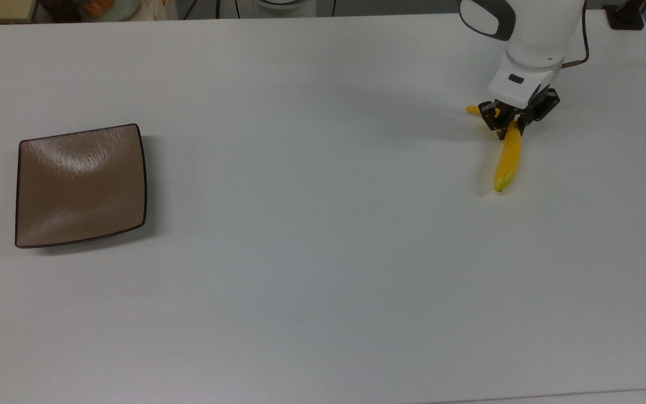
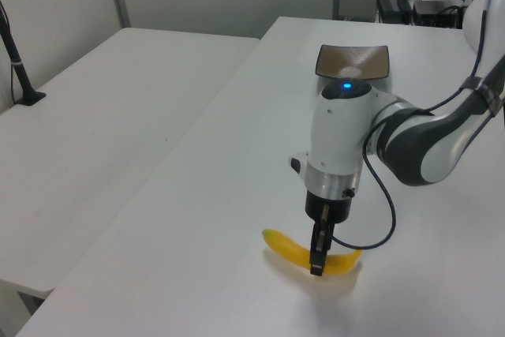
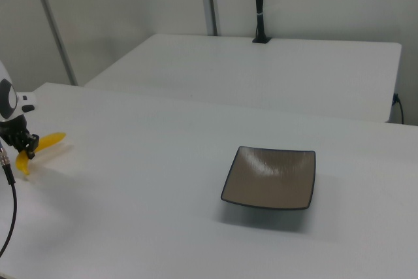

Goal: Bananas placed on a ceramic plate
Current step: 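Lower the gripper onto the banana and close it around the banana, then lift the banana and carry it toward the brown plate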

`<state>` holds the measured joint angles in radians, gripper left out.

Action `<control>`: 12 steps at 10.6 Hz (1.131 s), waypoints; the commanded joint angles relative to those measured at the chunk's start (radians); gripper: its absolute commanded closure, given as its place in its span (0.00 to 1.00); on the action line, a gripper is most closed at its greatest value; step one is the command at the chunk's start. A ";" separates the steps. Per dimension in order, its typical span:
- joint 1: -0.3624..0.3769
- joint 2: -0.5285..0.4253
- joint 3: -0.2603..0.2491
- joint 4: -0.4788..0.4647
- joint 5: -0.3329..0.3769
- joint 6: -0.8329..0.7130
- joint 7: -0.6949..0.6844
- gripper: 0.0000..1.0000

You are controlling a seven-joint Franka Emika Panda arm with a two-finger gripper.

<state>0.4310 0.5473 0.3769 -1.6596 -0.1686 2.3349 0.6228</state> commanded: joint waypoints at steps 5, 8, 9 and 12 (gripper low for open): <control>-0.084 -0.142 -0.062 0.024 -0.025 -0.301 -0.181 0.85; -0.135 -0.176 -0.105 0.032 -0.124 -0.353 -0.216 0.85; -0.149 -0.190 -0.125 0.032 -0.141 -0.380 -0.248 0.85; -0.160 -0.224 -0.234 0.032 -0.143 -0.465 -0.411 0.85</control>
<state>0.2731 0.3677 0.2090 -1.6106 -0.2998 1.9192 0.3092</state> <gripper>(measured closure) 0.692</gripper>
